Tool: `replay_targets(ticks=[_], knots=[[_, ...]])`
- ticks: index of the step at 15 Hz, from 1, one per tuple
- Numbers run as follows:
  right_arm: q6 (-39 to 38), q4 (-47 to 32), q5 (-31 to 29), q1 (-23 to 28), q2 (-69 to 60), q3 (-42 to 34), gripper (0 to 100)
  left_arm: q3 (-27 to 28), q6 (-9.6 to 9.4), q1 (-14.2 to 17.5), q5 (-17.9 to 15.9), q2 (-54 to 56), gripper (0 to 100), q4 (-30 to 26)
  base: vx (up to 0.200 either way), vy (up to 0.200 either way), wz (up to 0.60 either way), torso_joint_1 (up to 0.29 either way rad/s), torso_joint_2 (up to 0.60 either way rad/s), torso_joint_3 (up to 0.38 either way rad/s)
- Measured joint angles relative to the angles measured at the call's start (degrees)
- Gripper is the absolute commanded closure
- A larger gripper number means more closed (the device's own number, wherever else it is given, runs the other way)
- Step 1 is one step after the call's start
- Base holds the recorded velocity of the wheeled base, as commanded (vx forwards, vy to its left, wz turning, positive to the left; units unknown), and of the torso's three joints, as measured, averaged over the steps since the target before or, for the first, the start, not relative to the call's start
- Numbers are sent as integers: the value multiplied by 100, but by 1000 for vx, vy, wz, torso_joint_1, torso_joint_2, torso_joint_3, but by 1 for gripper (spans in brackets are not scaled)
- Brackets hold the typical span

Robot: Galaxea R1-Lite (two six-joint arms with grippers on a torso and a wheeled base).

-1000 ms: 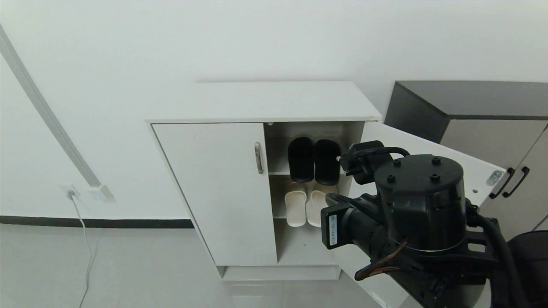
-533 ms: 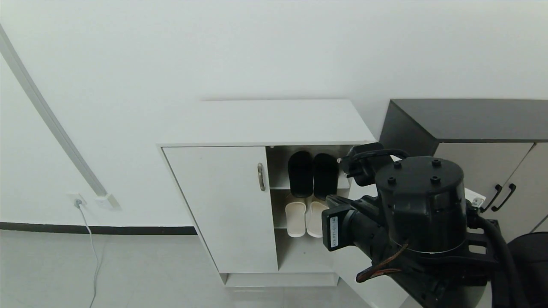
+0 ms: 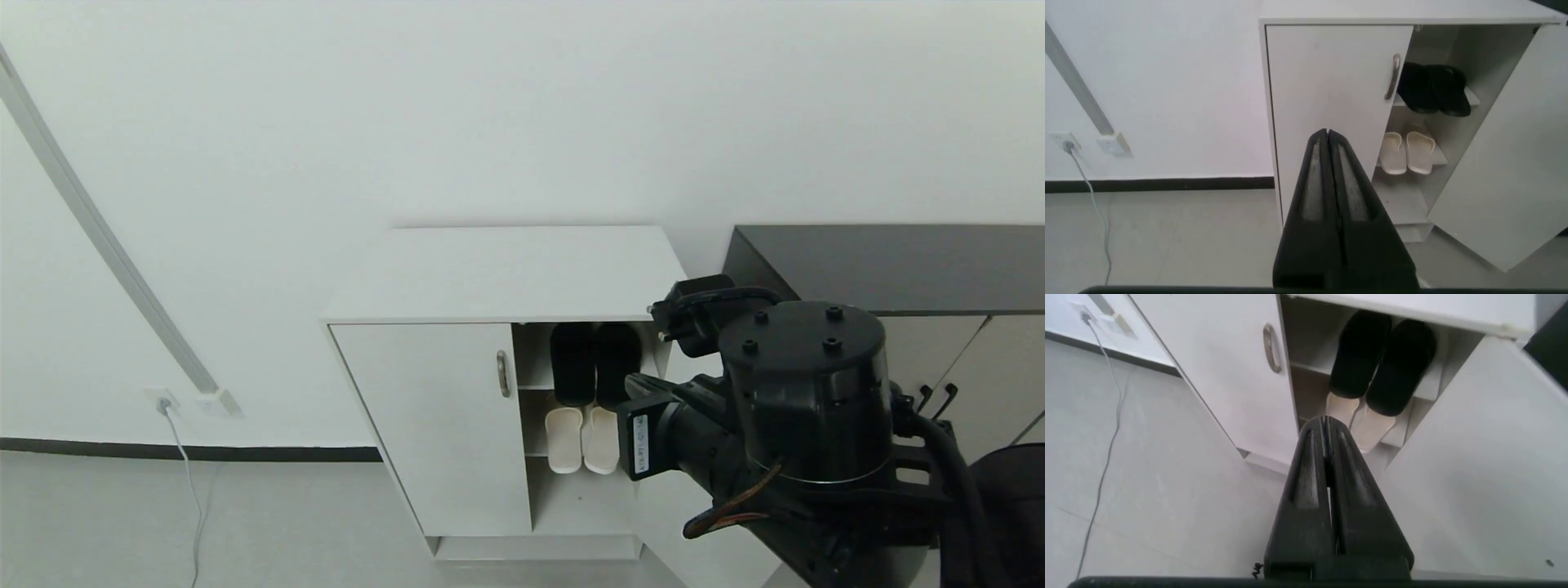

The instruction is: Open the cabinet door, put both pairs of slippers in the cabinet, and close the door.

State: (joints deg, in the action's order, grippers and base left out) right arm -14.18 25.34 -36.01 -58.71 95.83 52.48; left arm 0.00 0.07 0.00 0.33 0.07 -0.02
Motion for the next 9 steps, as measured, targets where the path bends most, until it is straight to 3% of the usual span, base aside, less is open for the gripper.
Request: replay_targets(ticks=[4, 9], knots=[[1, 148, 115, 67, 4, -52, 100, 0, 0, 0, 0, 0, 100, 0, 0, 0, 0, 168, -381, -199], [77, 233, 121, 89, 12, -87, 100, 0, 0, 0, 5, 0, 100, -2, 0, 0, 0, 7, -13, -8]])
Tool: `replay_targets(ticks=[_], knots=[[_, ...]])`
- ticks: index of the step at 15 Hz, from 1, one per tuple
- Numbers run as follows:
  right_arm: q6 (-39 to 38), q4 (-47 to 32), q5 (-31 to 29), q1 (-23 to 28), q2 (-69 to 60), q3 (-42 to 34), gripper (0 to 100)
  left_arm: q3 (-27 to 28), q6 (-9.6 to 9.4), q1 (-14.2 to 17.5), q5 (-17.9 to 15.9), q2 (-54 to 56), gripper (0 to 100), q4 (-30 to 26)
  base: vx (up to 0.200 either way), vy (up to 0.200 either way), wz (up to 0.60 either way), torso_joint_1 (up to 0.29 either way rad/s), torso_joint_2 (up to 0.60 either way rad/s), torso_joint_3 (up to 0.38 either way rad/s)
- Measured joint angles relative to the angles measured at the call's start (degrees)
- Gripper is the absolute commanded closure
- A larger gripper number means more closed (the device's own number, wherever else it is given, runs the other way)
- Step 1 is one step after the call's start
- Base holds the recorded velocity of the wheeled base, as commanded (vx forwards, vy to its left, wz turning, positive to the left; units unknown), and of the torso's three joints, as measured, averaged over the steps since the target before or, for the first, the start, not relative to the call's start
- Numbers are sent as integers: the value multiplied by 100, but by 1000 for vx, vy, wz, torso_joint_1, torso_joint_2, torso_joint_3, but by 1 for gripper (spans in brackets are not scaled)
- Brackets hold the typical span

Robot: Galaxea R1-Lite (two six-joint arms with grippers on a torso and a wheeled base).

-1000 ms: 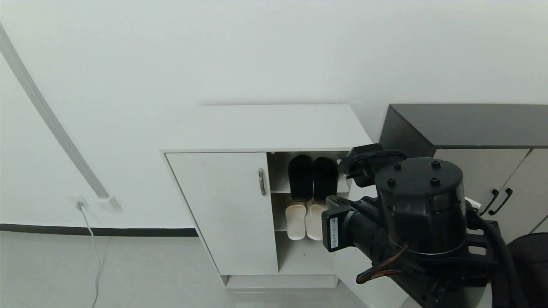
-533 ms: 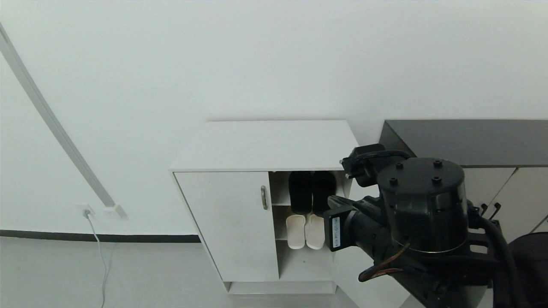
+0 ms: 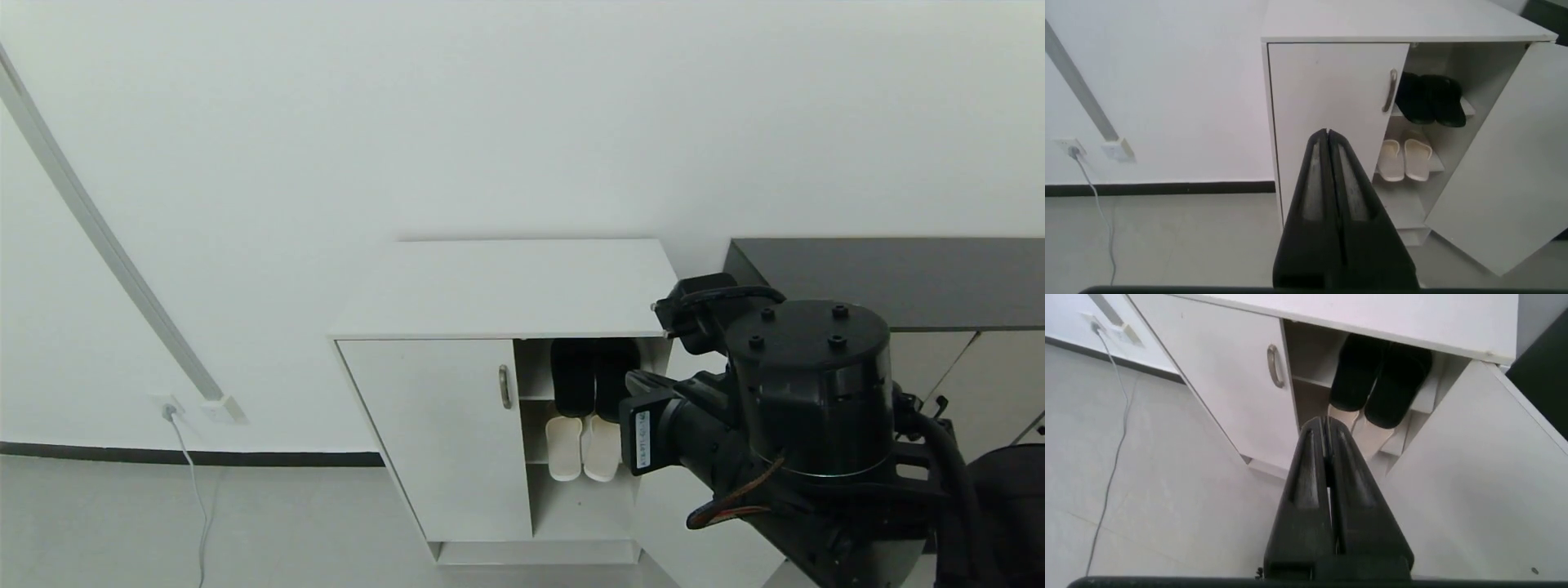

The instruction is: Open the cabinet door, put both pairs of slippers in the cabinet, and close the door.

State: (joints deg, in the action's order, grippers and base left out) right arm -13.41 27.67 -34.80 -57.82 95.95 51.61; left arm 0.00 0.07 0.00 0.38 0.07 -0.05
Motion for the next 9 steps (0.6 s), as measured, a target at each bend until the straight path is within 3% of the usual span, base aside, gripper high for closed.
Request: replay_targets(ticks=[3, 9], knots=[[26, 38, -6, 0, 22, -38, 100, 0, 0, 0, -2, 0, 100, 2, 0, 0, 0, 0, 0, 0], [121, 93, -12, 151, 96, -60, 100, 0, 9, 2, 5, 0, 100, 2, 0, 0, -600, 5, -2, 0]])
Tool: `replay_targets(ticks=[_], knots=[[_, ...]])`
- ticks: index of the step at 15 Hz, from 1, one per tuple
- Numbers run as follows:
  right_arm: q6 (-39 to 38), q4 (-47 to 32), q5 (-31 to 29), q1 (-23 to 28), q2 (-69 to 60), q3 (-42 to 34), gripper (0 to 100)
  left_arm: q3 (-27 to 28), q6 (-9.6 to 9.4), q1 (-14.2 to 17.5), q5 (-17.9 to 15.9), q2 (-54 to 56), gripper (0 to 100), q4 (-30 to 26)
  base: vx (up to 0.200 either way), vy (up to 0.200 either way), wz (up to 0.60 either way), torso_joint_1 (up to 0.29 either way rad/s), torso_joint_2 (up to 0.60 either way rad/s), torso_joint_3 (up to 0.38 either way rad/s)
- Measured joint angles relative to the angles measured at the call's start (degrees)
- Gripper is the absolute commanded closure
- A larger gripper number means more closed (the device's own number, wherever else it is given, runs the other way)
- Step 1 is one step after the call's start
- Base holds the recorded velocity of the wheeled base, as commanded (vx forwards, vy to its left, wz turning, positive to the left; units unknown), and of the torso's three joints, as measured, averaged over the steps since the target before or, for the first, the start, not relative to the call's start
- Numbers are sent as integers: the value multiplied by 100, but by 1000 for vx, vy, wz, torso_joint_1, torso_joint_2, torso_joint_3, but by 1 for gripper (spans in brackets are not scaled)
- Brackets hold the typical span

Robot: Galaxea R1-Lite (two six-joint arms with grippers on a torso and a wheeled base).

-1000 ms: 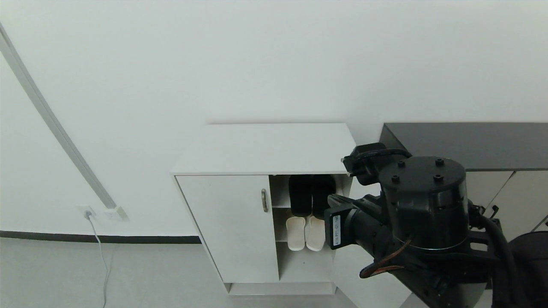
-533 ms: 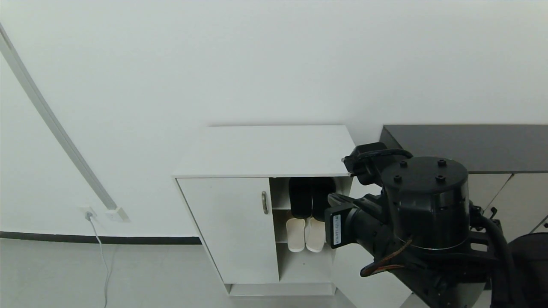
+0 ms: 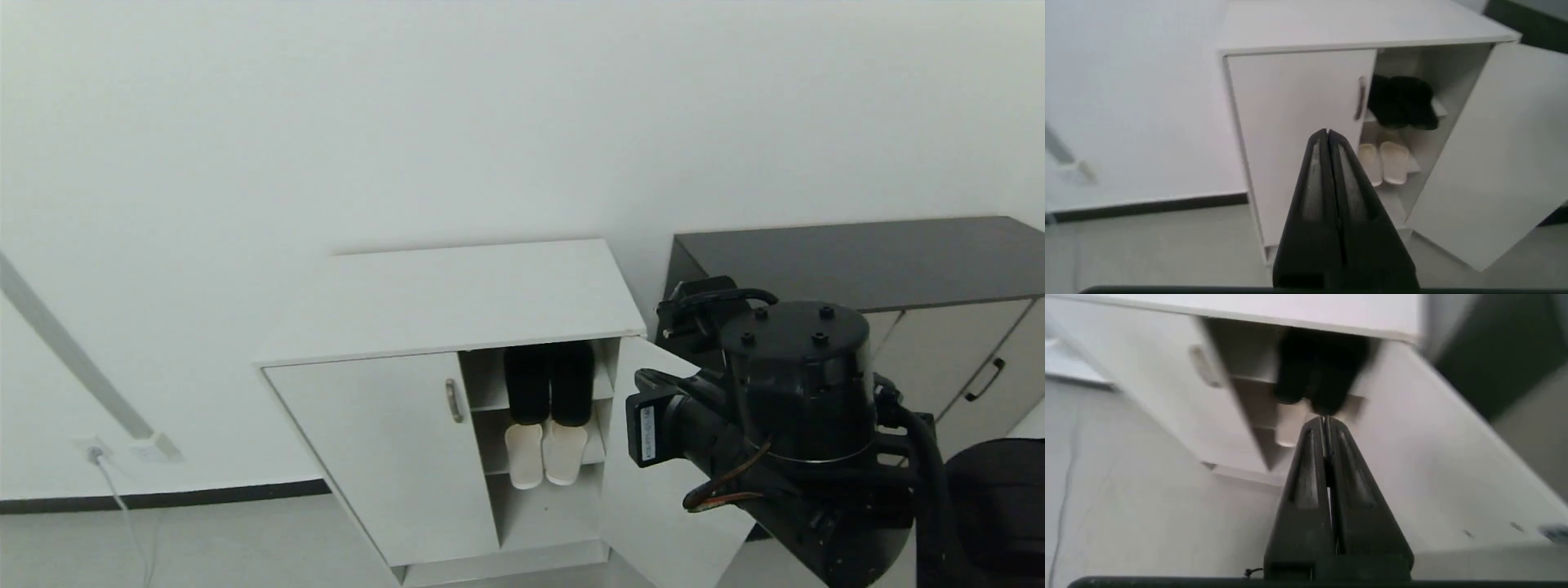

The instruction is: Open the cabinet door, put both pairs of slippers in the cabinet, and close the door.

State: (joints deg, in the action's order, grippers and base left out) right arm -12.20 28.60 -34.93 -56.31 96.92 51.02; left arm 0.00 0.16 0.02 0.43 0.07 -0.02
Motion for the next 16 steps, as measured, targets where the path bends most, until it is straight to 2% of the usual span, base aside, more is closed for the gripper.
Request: replay_targets(ticks=[15, 16], knots=[[61, 165, 4, 118, 162, -41, 100, 0, 9, -5, 0, 0, 100, 0, 0, 0, 0, 0, 0, 0], [61, 161, 1, 127, 167, -46, 100, 0, 6, -2, 0, 0, 100, -2, -200, 0, 0, 12, 2, 7]])
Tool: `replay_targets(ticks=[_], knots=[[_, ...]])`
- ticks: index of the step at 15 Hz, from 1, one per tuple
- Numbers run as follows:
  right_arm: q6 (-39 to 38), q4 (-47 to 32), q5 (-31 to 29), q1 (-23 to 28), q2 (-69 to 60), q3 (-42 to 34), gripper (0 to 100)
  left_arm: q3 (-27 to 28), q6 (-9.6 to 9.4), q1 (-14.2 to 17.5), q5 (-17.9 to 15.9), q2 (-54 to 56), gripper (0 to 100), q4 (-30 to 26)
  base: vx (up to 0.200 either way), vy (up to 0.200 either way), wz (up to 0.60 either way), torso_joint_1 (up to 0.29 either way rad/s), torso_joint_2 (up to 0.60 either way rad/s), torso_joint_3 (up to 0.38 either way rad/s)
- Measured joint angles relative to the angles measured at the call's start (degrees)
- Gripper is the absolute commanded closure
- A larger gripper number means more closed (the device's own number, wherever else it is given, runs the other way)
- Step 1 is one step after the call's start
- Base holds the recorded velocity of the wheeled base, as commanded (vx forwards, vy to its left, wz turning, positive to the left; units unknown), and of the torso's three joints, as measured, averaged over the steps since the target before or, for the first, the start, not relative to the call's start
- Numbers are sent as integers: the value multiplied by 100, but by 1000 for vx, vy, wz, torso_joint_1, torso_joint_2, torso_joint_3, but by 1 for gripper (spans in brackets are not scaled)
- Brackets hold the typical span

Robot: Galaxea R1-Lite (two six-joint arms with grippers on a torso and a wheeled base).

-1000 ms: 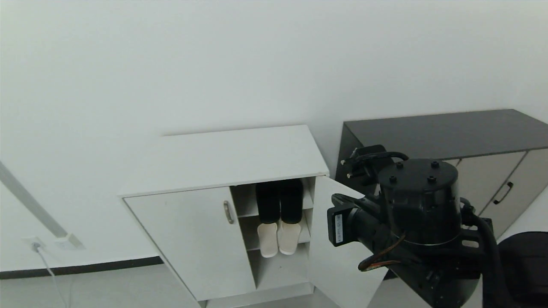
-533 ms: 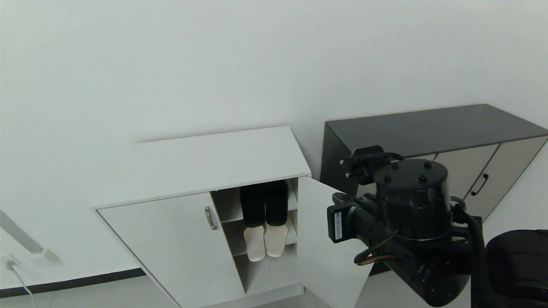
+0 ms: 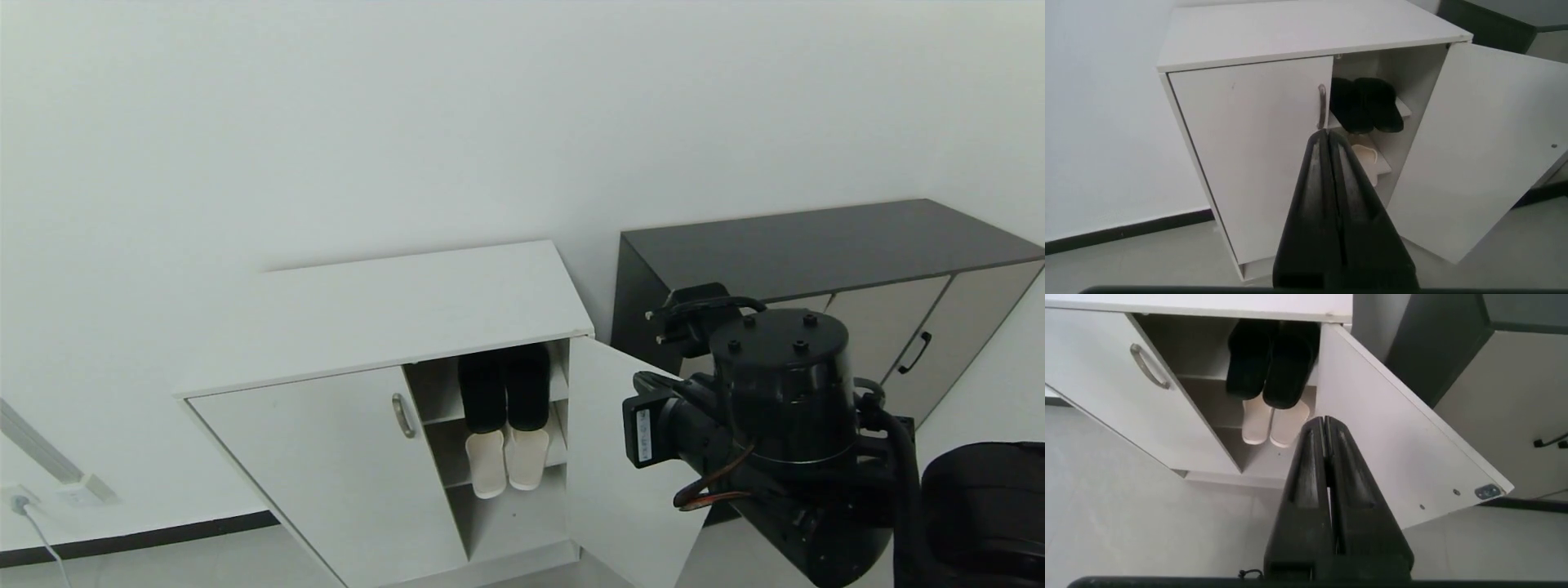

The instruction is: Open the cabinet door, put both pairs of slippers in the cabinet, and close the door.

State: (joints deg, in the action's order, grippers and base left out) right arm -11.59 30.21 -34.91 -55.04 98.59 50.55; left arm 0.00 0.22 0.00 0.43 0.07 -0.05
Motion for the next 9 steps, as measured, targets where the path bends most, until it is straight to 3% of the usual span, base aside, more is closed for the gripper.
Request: replay_targets(ticks=[6, 9], knots=[[0, -5, 7, -11, 15, -4, 100, 0, 5, 0, -2, 0, 100, 2, -200, 0, 0, -2, 2, -2], [-1, 4, 10, 22, 17, -1, 100, 0, 2, 0, 0, 0, 100, 0, 0, 0, 0, 0, 0, 0]])
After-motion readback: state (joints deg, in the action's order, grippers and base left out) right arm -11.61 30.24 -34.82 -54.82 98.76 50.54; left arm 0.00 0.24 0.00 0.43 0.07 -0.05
